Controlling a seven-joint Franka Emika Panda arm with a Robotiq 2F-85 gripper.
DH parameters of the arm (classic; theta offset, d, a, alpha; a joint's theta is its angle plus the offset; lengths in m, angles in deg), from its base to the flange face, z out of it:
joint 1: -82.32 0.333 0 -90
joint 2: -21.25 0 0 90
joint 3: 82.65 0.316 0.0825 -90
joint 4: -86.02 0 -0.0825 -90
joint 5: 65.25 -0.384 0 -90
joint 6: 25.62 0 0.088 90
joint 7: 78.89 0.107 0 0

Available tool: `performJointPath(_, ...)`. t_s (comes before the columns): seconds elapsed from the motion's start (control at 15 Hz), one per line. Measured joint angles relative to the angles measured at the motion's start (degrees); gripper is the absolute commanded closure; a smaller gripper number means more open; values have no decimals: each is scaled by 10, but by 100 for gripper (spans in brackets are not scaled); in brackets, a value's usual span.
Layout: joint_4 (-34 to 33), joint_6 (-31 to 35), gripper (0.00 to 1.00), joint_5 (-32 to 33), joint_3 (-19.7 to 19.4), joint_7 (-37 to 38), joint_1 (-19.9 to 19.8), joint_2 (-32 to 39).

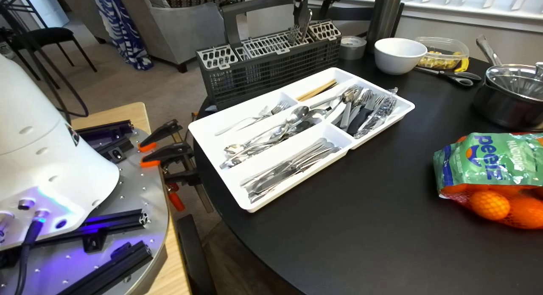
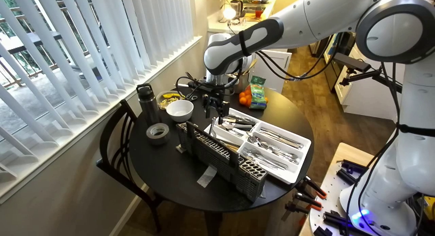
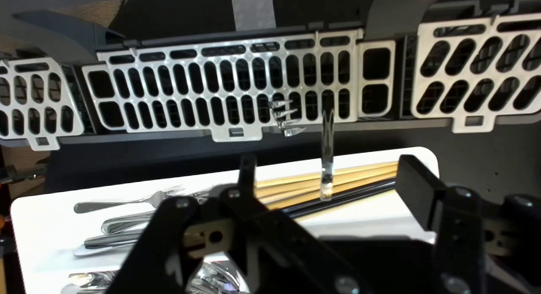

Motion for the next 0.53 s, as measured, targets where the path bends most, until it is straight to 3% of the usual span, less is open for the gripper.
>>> performJointPath(0.53, -3, -5, 97, 0, 2, -2, 0, 4)
